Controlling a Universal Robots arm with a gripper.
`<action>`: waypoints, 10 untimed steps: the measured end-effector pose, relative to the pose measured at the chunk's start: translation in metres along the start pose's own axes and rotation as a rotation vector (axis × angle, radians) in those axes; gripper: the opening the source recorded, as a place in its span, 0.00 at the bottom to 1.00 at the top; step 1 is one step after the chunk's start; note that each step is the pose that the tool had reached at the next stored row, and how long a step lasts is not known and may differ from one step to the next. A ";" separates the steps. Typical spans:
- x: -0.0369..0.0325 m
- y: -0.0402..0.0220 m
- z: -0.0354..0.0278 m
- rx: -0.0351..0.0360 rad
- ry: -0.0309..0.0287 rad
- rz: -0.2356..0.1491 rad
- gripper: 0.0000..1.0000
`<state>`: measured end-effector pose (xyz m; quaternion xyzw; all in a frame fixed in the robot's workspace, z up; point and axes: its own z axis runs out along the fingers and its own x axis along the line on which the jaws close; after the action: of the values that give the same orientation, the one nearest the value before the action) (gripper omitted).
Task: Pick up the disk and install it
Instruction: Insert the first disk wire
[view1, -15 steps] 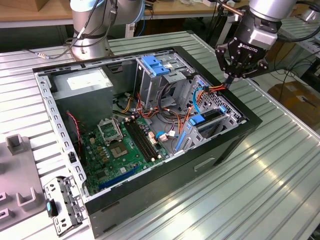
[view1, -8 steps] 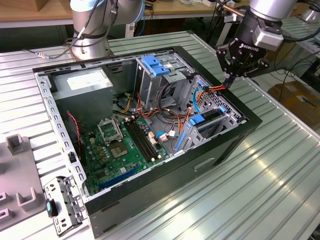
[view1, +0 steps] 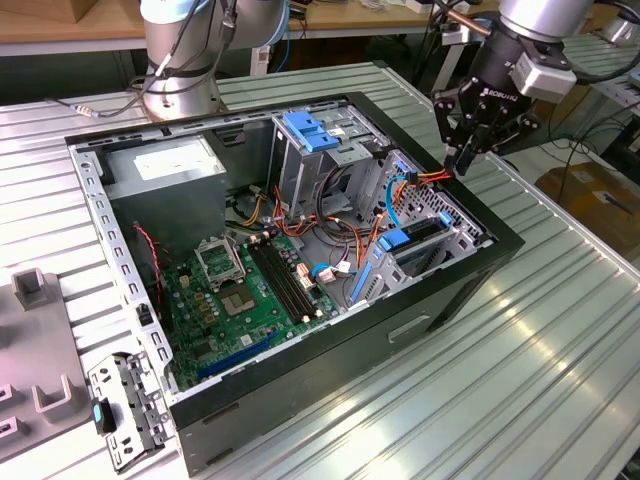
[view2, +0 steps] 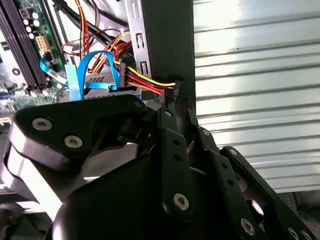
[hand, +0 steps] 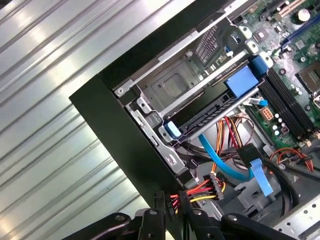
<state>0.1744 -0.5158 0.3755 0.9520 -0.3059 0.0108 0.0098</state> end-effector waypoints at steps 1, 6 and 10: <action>0.0000 0.0000 0.0003 0.0003 0.0004 -0.018 0.25; -0.0001 0.0000 0.0039 0.0034 0.0018 -0.132 0.33; -0.0007 -0.0008 0.0089 0.0052 0.0028 -0.185 0.33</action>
<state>0.1744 -0.5149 0.3665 0.9762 -0.2164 0.0120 0.0087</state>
